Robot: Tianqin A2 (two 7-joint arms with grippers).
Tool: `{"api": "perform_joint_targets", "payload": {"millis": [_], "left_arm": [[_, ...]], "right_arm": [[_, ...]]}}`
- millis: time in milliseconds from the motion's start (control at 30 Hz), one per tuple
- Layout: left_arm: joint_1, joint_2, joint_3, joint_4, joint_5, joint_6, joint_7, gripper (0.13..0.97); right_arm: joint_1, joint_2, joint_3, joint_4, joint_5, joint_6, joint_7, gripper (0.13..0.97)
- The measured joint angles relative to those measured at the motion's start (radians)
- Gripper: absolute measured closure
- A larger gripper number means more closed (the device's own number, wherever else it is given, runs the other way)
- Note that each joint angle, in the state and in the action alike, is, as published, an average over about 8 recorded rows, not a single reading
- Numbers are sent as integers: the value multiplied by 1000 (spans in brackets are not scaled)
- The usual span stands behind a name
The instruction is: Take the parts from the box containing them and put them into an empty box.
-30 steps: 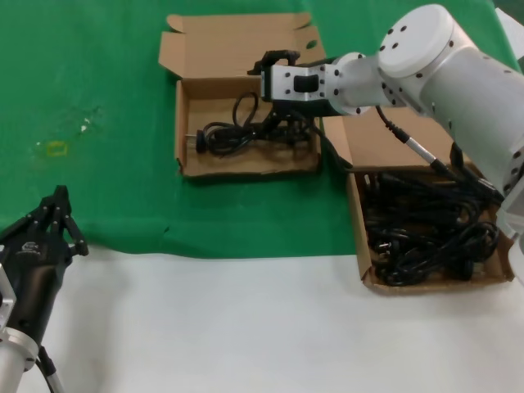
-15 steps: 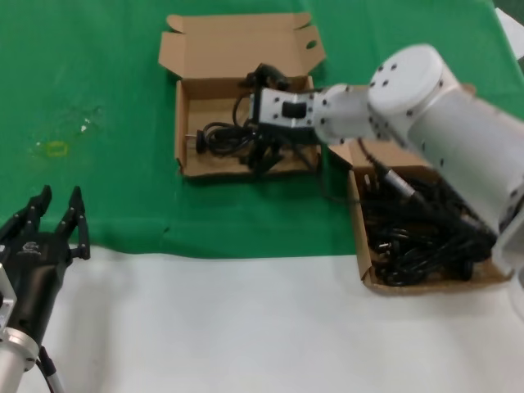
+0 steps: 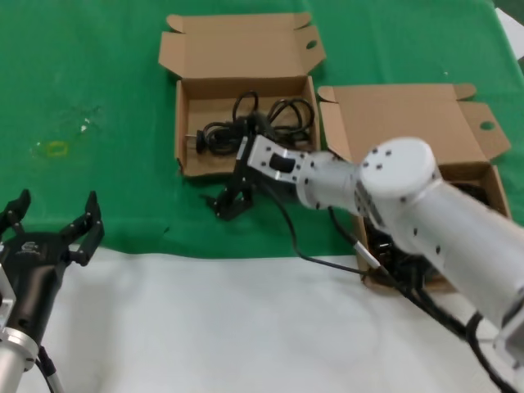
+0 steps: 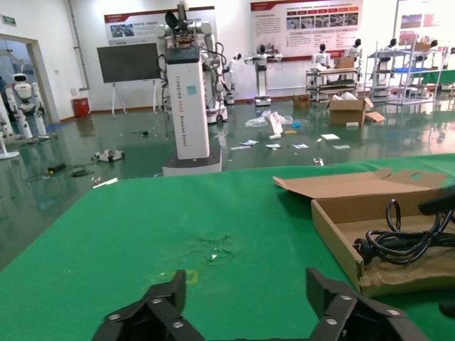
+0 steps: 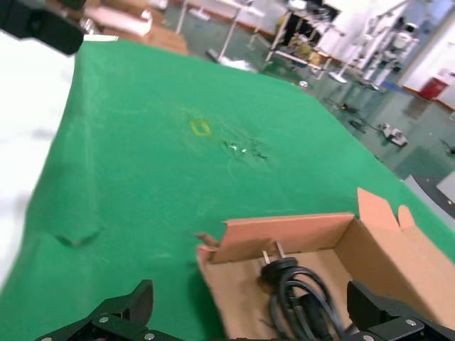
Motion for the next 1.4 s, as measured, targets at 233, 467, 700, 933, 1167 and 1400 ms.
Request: {"api": "perform_joint_targets", "payload": {"millis": [233, 467, 700, 933, 1167, 1400], "left_arm": [[0, 0, 0, 0, 0, 0, 0, 484], [0, 0, 0, 0, 0, 0, 0, 332], [0, 0, 0, 0, 0, 0, 0, 208], [0, 0, 0, 0, 0, 0, 0, 182], [0, 0, 0, 0, 0, 0, 0, 138], [0, 0, 0, 0, 0, 0, 0, 132]], "right_arm": [[-134, 28, 107, 134, -13, 55, 51, 137], [-267, 56, 215, 267, -27, 110, 103, 129], [-401, 84, 323, 401, -40, 165, 155, 129], [-535, 112, 430, 536, -54, 220, 206, 129], [-667, 140, 538, 670, -67, 275, 258, 129], [-801, 168, 645, 804, -81, 330, 310, 129]]}}
